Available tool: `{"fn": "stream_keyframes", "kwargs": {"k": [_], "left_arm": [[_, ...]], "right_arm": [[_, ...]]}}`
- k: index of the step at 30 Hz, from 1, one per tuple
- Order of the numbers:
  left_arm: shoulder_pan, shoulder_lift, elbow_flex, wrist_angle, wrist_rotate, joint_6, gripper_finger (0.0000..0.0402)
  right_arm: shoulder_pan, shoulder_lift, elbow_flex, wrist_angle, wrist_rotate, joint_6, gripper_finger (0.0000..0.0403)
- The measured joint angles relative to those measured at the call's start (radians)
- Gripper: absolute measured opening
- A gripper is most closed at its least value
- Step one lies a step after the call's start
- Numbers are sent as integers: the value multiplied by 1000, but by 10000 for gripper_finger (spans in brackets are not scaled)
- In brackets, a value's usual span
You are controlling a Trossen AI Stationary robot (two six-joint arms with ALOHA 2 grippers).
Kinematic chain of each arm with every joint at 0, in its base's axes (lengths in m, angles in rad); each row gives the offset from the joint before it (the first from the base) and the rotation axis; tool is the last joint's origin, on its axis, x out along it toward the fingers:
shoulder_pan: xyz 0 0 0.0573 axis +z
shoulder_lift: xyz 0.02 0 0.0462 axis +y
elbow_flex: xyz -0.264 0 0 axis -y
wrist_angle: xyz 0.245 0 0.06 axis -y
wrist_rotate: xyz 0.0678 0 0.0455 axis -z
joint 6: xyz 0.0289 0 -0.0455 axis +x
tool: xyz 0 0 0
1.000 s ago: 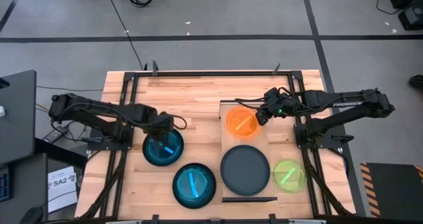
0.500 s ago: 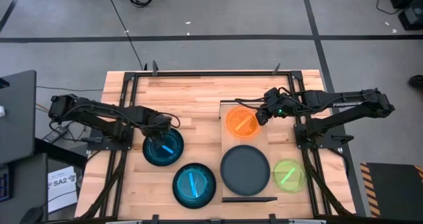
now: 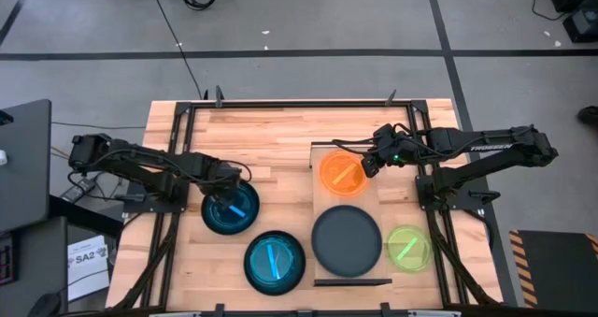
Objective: Place and stack plates onto a shelf
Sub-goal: Put the top blue plate on top of the orange plate on the shelf
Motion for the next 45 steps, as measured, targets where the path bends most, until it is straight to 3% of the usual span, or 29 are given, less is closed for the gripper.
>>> {"fn": "stream_keyframes", "kwargs": {"k": [16,22,28,45], "left_arm": [[0,2,-3,17,-1,-67,130],[-1,1,-82,103,31,-103,130],[-1,0,-85,107,35,-114,129],[0,2,-86,108,36,-112,35]], "right_arm": [[0,0,0,0,0,0,118],[0,0,0,0,0,0,118],[0,0,0,3,0,0,118],[0,0,0,3,0,0,118]]}}
